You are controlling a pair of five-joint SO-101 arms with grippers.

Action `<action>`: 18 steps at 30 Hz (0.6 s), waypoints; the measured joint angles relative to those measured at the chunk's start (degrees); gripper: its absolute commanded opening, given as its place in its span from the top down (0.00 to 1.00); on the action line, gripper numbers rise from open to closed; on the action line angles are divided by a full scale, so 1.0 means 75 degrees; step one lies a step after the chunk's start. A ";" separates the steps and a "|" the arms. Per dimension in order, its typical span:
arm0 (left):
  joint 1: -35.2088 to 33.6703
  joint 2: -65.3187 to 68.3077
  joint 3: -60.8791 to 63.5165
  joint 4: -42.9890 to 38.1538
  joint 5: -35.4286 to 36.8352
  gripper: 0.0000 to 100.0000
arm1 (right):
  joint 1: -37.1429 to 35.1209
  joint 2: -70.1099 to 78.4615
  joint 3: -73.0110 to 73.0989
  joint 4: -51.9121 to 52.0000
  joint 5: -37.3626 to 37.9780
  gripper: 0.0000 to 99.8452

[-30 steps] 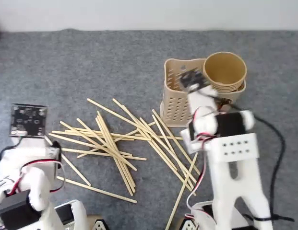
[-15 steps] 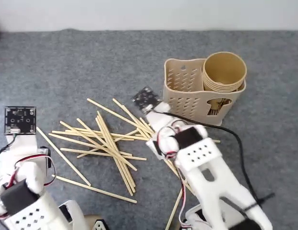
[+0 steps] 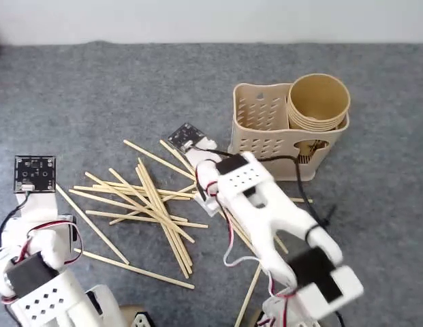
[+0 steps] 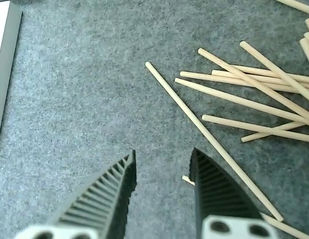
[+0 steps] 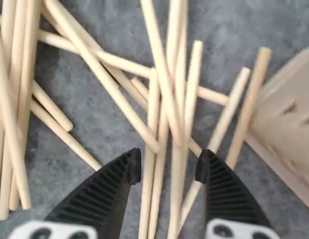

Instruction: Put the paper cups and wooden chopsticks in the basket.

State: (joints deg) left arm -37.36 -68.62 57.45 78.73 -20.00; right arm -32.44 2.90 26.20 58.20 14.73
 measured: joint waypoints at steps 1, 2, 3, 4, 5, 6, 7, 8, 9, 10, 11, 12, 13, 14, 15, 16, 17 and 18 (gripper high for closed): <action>0.0000 0.0000 0.0000 0.0000 0.0000 0.83 | -0.0047 0.0164 -0.0035 -0.0023 0.0000 0.81; 0.0000 0.0000 0.0000 0.0000 0.0000 0.83 | -0.0094 0.0305 -0.0082 -0.0059 0.0000 0.81; 0.0000 0.0000 0.0000 0.0000 0.0000 0.83 | -0.0152 0.0445 -0.0117 -0.0117 0.0012 0.81; 0.0000 0.0000 0.0000 0.0000 0.0000 0.83 | -0.0188 0.0574 -0.0129 -0.0188 0.0023 0.81; 0.0000 0.0000 0.0000 0.0000 0.0000 0.83 | -0.0223 0.0703 -0.0129 -0.0258 0.0023 0.81; 0.0000 0.0000 0.0000 0.0000 0.0000 0.83 | -0.0234 0.0797 -0.0129 -0.0305 0.0023 0.82; 0.0000 0.0000 0.0000 0.0000 0.0000 0.83 | -0.0234 0.0867 -0.0164 -0.0352 0.0023 0.83; 0.0000 0.0000 0.0000 0.0000 0.0000 0.83 | -0.0223 0.0926 -0.0211 -0.0422 0.0023 0.86; 0.0000 0.0000 0.0000 0.0000 0.0000 0.83 | -0.0223 0.0985 -0.0246 -0.0469 0.0023 0.89; 0.0000 0.0000 0.0000 0.0000 0.0000 0.83 | -0.0211 0.1008 -0.0281 -0.0527 0.0023 0.92; 0.0000 0.0000 0.0000 0.0000 0.0000 0.83 | -0.0211 0.1032 -0.0293 -0.0586 0.0035 0.95; 0.0000 0.0000 0.0000 0.0000 0.0000 0.83 | -0.0211 0.1055 -0.0305 -0.0621 0.0035 0.98; 0.0000 0.0000 0.0000 0.0000 0.0000 0.83 | -0.0211 0.1102 -0.0316 -0.0633 0.0047 1.00; 0.0000 0.0000 0.0000 0.0000 0.0000 0.83 | -0.0246 0.1196 -0.0316 -0.0656 0.0059 0.99; 0.0000 0.0000 0.0000 0.0000 0.0000 0.83 | -0.0223 0.1196 -0.0316 -0.0668 0.0070 0.99; 0.0000 0.0000 0.0000 0.0000 0.0000 0.83 | -0.0211 0.1207 -0.0316 -0.0645 0.0070 0.99; 0.0000 0.0000 0.0000 0.0000 0.0000 0.83 | -0.0199 0.1231 -0.0316 -0.0668 0.0070 0.99; -0.0012 0.0000 0.0000 0.0000 0.0000 0.83 | -0.0188 0.1231 -0.0316 -0.0656 0.0070 0.99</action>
State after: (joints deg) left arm -37.45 -68.62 57.45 78.73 -20.00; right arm -33.85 12.13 23.82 53.27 15.25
